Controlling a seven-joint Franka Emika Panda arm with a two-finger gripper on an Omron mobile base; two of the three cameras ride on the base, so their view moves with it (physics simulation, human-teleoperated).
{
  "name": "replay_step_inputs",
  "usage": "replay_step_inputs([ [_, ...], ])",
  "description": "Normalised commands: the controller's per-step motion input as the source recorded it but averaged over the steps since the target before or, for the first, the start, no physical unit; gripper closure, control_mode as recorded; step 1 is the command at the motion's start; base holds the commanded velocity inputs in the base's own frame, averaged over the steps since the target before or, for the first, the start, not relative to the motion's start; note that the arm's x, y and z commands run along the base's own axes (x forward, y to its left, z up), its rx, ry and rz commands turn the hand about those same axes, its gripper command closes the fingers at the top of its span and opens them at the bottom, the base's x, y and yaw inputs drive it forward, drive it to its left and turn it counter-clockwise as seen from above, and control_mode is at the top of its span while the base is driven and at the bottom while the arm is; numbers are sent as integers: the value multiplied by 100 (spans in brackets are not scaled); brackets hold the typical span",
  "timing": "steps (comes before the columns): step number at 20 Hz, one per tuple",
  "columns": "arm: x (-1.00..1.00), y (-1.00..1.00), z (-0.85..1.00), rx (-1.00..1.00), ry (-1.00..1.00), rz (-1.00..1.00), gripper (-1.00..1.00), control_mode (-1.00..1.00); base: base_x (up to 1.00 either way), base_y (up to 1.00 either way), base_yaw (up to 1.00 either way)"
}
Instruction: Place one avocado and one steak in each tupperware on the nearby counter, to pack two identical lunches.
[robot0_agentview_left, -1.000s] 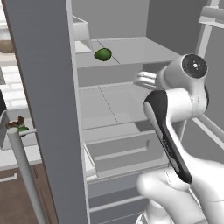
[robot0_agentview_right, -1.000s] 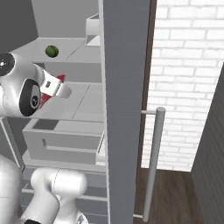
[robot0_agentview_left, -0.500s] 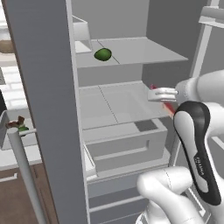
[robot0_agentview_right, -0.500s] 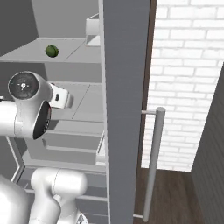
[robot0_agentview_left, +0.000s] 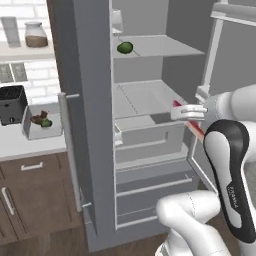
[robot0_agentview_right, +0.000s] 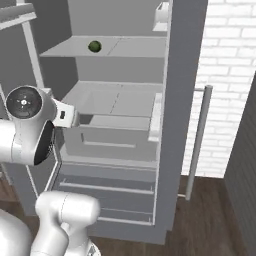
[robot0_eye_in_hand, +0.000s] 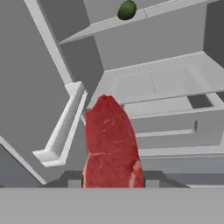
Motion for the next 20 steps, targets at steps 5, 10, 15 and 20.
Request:
replay_step_inputs([
  [5, 0, 0, 0, 0, 0, 0, 100, 100, -100, 63, 0],
  [10, 0, 0, 0, 0, 0, 0, 100, 100, -100, 64, 0],
  [15, 0, 0, 0, 0, 0, 0, 100, 100, -50, 93, 9],
  [20, 0, 0, 0, 0, 0, 0, 100, 100, -31, 100, 17],
])
